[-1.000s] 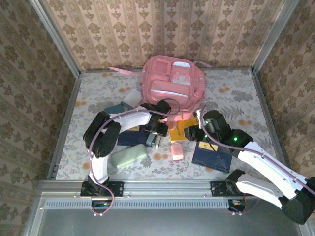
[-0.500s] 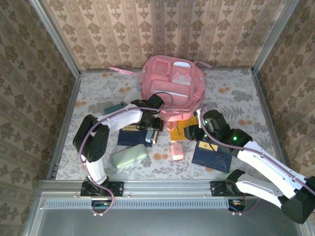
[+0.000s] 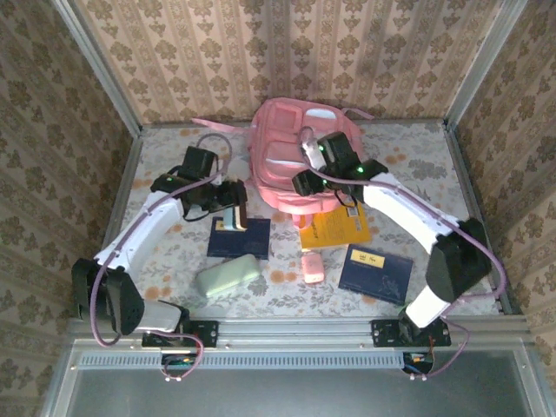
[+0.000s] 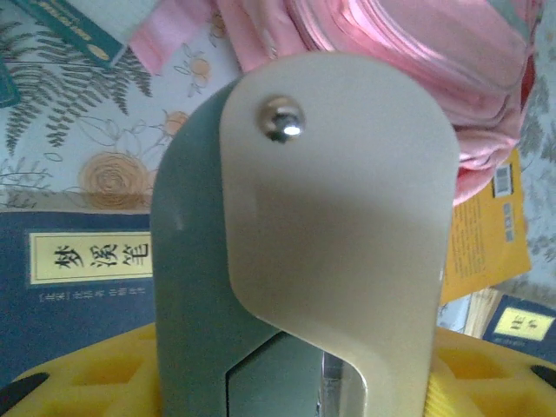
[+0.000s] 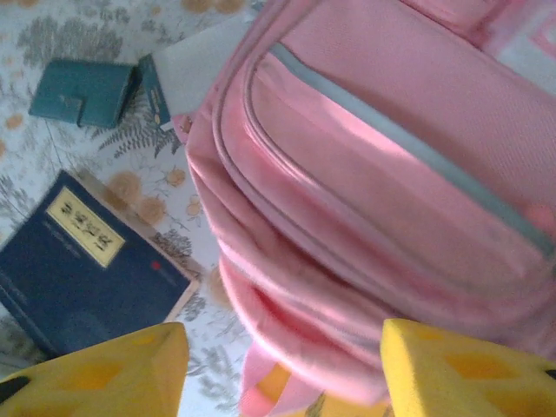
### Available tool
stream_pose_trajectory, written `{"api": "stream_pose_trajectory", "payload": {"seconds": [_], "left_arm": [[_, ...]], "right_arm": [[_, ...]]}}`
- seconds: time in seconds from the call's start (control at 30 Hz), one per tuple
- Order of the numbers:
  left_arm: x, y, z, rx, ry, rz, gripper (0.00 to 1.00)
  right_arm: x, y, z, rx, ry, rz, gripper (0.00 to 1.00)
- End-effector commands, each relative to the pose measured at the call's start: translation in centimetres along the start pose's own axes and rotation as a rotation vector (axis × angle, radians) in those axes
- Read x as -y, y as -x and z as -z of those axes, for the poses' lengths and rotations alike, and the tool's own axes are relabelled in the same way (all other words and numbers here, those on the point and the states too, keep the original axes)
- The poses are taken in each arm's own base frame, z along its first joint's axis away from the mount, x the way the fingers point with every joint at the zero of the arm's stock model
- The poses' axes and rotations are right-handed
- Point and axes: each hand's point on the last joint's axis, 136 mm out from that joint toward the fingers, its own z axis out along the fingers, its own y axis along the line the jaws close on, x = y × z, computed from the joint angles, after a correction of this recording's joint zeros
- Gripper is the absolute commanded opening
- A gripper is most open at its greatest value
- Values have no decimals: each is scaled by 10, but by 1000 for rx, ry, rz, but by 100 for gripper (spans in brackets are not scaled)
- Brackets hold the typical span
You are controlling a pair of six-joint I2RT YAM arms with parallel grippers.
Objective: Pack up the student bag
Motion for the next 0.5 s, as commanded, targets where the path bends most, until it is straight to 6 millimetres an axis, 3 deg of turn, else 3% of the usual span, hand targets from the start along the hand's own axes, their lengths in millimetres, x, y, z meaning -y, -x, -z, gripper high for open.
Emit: {"api": "stream_pose_trajectory", "payload": {"seconds": [0.0,0.07,0.2,0.3,0.47], "left_arm": [[6,-10,3,-54,-107,15,54],[1,-9,1,-61,-116,32,54],[2,-8,-5,-72,-165,71,53],[6,-5,-6,-78,-187,77,53],[7,-2,-6,-71,-205,79,53]], "right_arm": [[-2,4,-22,-25,44,373,65],[4,12,-33,-21,34,490,68],[22,38,-55,-16,94,441,71],[20,37,-67,-64,236,366,72],[30,19,-84,-199,377,285,70]]}}
